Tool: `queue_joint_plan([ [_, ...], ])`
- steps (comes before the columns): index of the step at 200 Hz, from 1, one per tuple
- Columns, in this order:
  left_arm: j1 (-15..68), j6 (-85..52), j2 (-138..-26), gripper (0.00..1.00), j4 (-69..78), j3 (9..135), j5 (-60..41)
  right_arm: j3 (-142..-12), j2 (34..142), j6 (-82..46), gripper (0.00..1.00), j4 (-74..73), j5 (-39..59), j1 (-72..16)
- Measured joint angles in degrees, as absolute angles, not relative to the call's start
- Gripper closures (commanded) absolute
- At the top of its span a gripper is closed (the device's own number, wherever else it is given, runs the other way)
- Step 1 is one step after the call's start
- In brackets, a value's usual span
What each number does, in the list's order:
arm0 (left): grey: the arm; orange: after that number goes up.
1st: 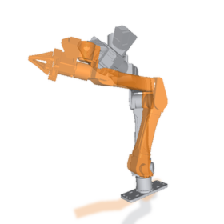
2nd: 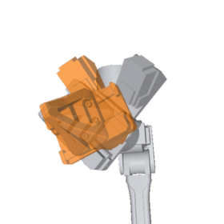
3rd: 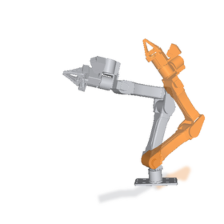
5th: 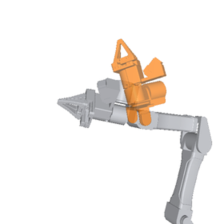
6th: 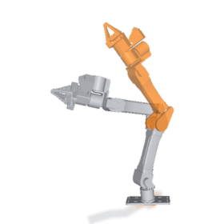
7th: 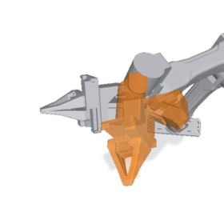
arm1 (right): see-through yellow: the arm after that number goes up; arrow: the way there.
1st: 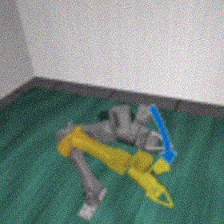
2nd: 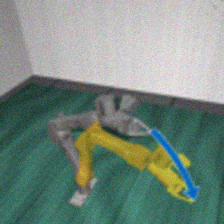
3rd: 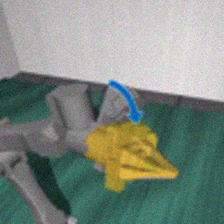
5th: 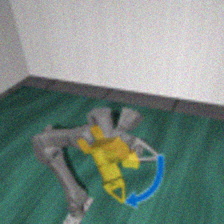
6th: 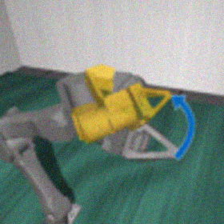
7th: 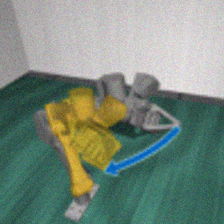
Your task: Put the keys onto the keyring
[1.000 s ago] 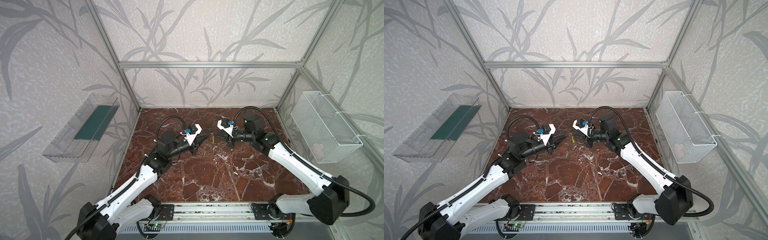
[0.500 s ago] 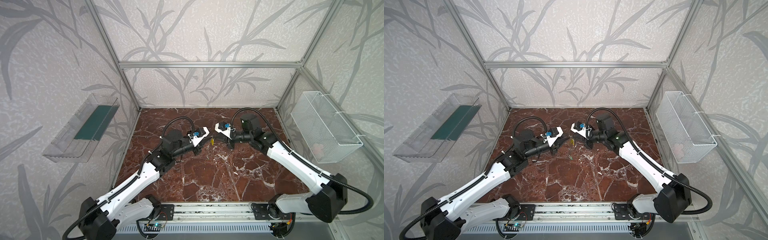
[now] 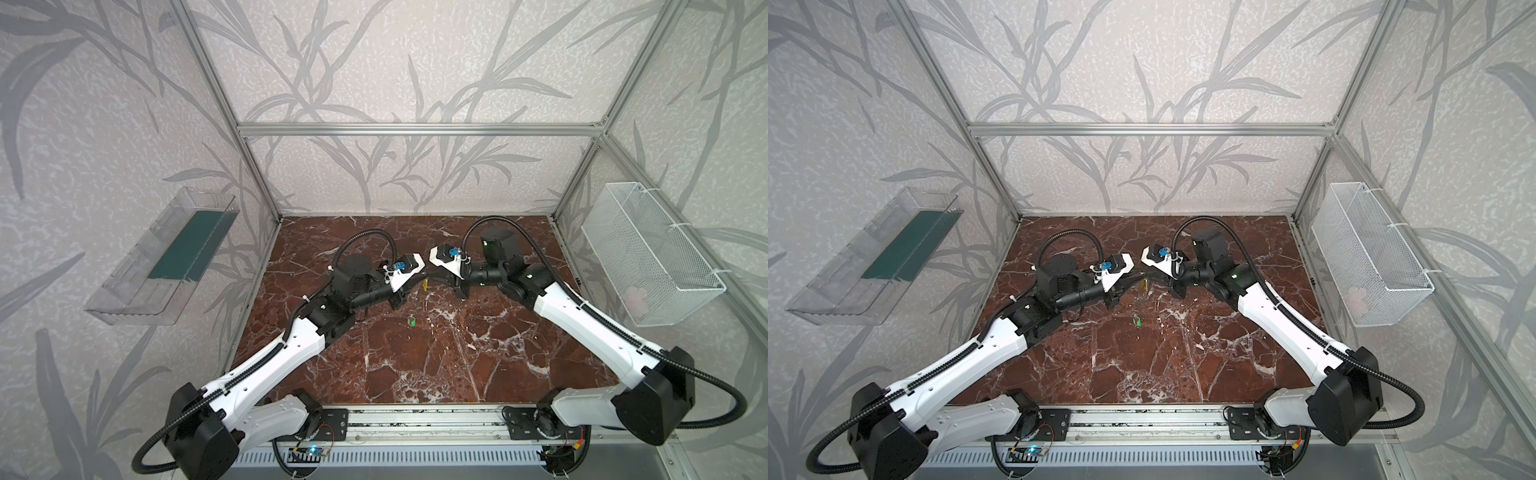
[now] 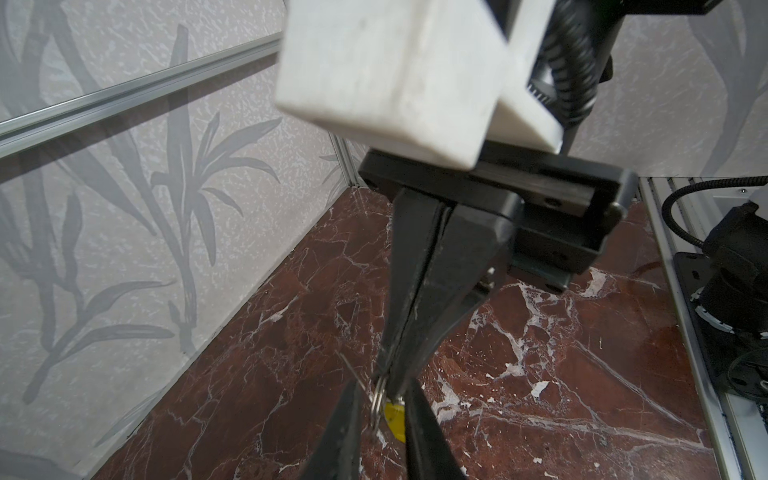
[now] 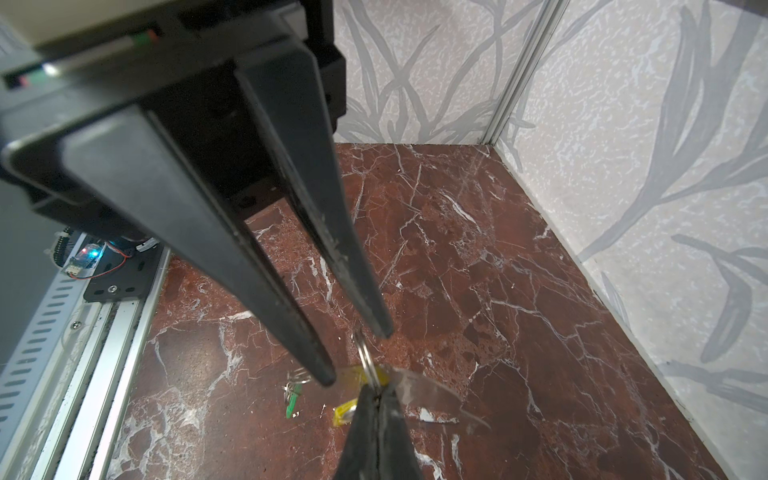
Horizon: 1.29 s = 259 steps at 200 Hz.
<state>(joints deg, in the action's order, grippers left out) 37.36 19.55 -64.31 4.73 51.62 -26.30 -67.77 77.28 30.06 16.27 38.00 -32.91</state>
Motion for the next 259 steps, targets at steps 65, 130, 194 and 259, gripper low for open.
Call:
queue_joint_plan([
  [65, 37.45, 19.62, -65.71, 0.79, 4.80, 51.72, -26.44, -67.77, 77.28, 30.06, 1.00, 16.29, 38.22, -33.06],
  [130, 37.45, 19.66, -66.04, 0.82, 4.78, 51.72, -26.41, -67.77, 77.28, 30.06, 1.00, 16.32, 38.15, -33.06],
  [194, 37.43, 19.75, -66.04, 0.94, 4.95, 51.72, -26.17, -67.77, 77.28, 30.06, 1.00, 16.45, 37.95, -33.06],
  [259, 37.45, 19.99, -66.04, 1.00, 5.19, 51.59, -25.63, -67.77, 77.23, 30.02, 1.00, 16.23, 37.85, -32.95],
])
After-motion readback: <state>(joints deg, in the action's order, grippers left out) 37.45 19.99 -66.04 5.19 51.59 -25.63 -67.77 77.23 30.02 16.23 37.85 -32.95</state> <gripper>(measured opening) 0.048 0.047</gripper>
